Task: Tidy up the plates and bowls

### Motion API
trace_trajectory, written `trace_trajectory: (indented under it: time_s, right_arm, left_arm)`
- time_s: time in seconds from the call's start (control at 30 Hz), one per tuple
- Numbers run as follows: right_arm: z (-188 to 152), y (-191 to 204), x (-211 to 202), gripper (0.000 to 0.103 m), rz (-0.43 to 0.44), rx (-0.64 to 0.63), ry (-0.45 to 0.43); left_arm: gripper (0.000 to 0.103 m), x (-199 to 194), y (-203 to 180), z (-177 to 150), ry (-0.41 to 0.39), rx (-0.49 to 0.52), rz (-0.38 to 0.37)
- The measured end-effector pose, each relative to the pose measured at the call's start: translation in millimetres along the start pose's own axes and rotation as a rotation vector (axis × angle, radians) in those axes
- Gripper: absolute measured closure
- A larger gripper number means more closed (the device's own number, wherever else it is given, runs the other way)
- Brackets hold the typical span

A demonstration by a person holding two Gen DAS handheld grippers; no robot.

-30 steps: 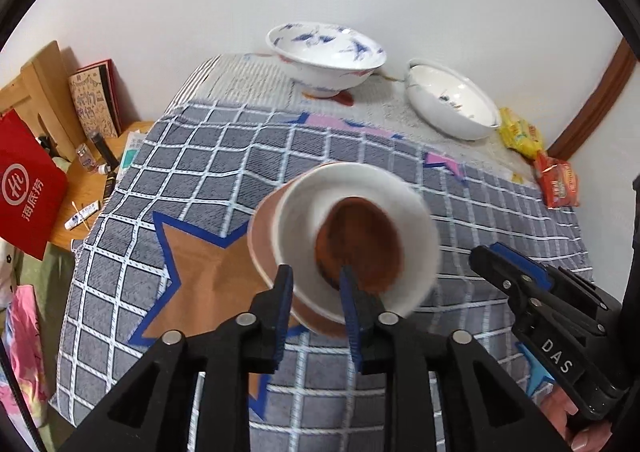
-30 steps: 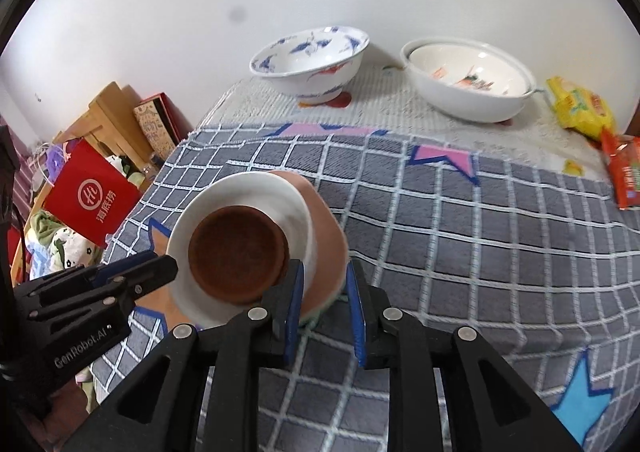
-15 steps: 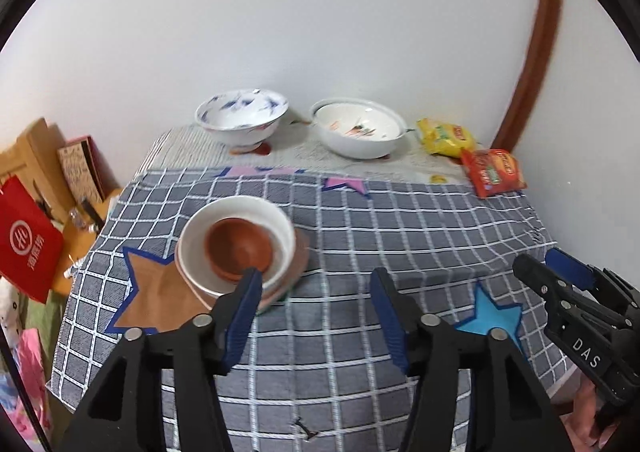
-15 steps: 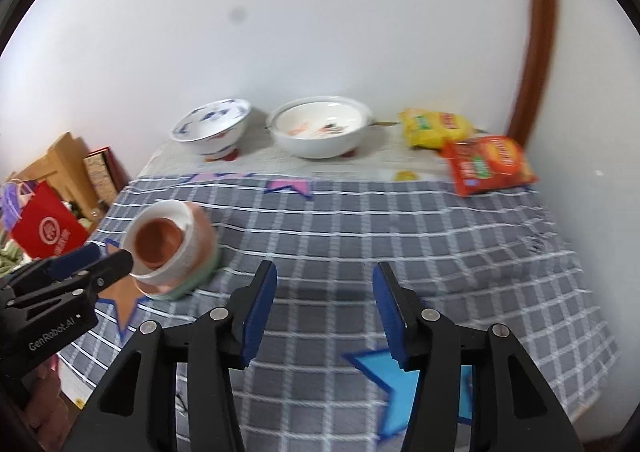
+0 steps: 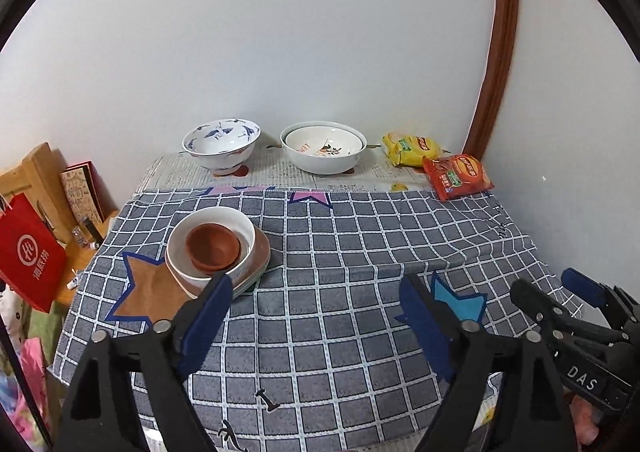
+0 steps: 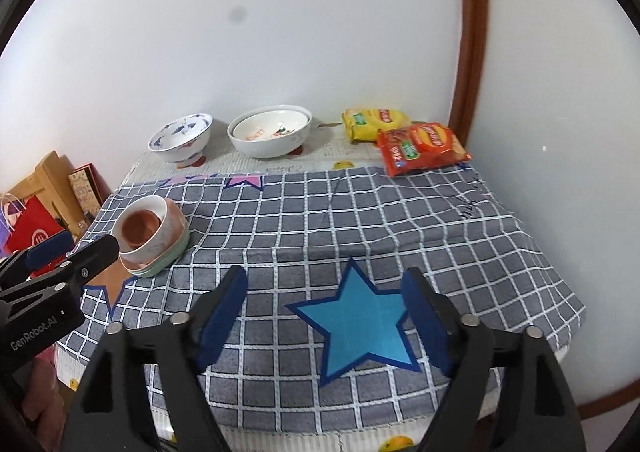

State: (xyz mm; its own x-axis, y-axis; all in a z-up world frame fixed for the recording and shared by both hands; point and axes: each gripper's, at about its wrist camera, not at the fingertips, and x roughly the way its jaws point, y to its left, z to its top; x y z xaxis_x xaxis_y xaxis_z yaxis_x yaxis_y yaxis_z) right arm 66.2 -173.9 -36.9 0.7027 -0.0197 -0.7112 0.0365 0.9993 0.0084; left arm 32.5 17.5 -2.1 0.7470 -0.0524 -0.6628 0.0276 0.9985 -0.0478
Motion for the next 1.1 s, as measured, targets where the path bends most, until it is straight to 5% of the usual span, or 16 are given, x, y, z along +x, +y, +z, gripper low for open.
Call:
trace_trajectory:
  time_s: [1.1]
  right_arm:
    - [-11.5, -5.6, -20.9, 0.015, -0.03, 0.009, -0.03]
  left_arm:
    - [0.012, -9.0, -13.6, -11.5, 0.0, 0.014, 0.01]
